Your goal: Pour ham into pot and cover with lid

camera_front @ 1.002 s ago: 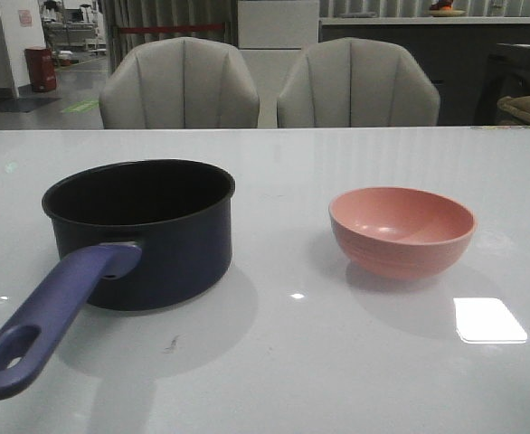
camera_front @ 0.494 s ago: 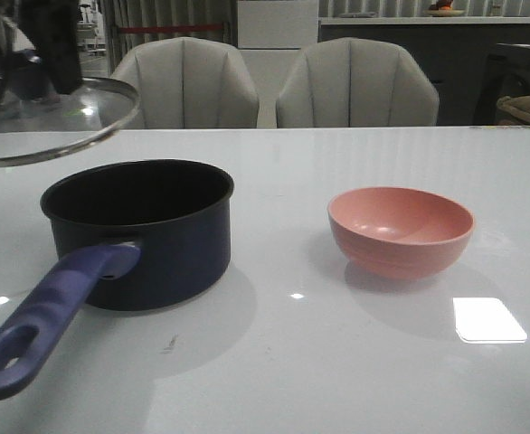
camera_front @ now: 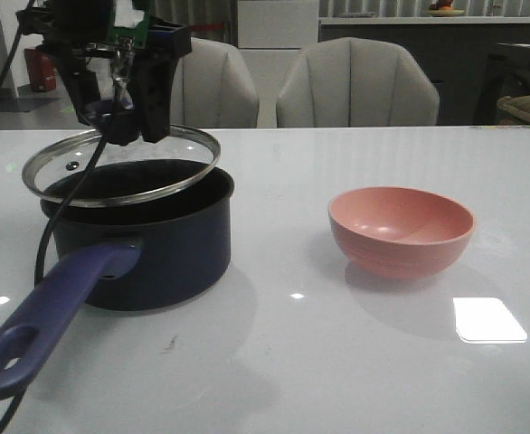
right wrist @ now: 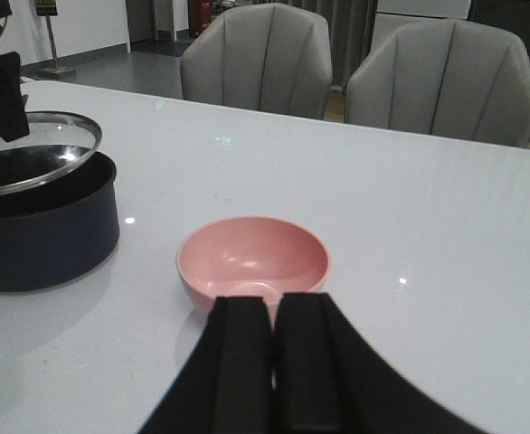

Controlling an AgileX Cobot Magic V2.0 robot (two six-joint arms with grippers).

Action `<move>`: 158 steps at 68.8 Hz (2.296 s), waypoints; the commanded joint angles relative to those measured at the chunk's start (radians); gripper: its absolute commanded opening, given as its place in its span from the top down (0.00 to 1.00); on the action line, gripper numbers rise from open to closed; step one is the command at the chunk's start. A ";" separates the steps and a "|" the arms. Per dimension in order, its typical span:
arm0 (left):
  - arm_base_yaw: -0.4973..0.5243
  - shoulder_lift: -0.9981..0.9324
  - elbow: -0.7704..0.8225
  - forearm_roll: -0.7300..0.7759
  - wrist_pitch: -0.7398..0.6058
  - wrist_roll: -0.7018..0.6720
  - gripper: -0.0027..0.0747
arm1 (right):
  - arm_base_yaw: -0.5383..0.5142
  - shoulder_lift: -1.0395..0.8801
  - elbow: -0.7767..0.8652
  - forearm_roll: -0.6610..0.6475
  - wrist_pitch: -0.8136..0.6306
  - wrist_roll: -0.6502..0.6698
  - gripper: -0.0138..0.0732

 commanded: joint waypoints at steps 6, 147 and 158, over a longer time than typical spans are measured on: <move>-0.017 -0.037 -0.045 -0.007 0.010 0.000 0.62 | 0.000 0.007 -0.028 0.004 -0.084 -0.010 0.67; 0.179 -0.682 0.560 -0.038 -0.291 -0.004 0.21 | 0.000 0.007 -0.028 0.004 -0.084 -0.010 0.67; 0.179 -0.854 0.711 -0.040 -0.402 -0.004 0.21 | 0.000 0.007 -0.028 0.004 -0.084 -0.010 0.67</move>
